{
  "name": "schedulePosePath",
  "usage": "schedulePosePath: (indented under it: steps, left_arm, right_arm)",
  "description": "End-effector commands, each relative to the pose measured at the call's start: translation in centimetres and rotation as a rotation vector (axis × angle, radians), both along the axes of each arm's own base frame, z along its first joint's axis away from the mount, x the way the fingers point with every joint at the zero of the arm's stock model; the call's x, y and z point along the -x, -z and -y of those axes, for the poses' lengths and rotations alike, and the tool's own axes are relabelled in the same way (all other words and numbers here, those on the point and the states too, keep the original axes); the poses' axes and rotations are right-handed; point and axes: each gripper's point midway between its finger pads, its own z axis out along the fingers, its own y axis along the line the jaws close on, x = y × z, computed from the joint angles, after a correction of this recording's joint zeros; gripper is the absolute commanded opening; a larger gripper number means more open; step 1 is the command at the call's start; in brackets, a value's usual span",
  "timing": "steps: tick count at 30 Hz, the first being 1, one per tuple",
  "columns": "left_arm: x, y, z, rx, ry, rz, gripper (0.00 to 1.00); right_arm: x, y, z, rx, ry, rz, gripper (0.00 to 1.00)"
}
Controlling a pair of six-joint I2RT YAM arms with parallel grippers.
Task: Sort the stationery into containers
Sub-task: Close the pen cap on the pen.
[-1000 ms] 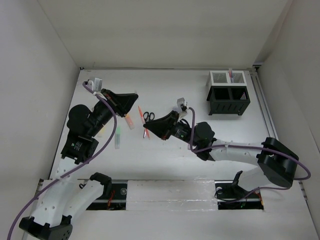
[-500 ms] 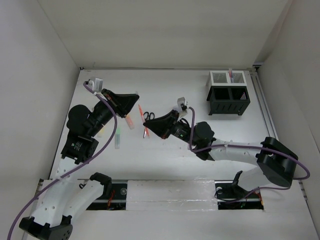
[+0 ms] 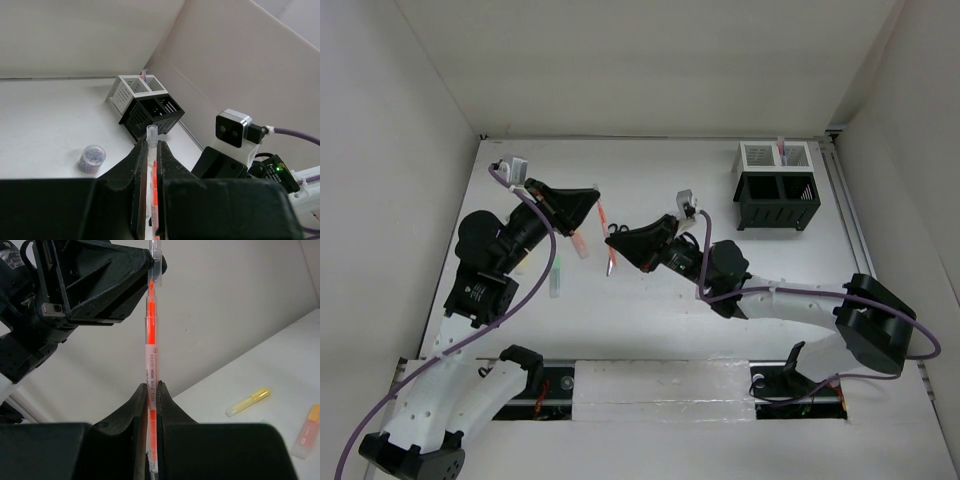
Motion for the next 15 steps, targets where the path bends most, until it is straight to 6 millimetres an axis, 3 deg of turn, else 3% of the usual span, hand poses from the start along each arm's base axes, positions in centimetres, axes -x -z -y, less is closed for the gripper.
schedulePosePath:
  steps: [1,11,15]
  left_arm:
    - [0.5,-1.4,0.2,0.022,0.021,0.063,0.00]
    - [0.5,-1.5,0.1,0.023,0.016,0.062,0.00]
    - [0.8,-1.7,0.3,0.023,0.038,0.074,0.00]
  right_arm:
    - [0.0,-3.4,0.2,-0.077,0.019,0.058,0.00]
    - [-0.3,-2.4,-0.3,-0.053,0.019,0.043,0.00]
    - [-0.4,-3.4,-0.5,-0.072,0.019,0.055,0.00]
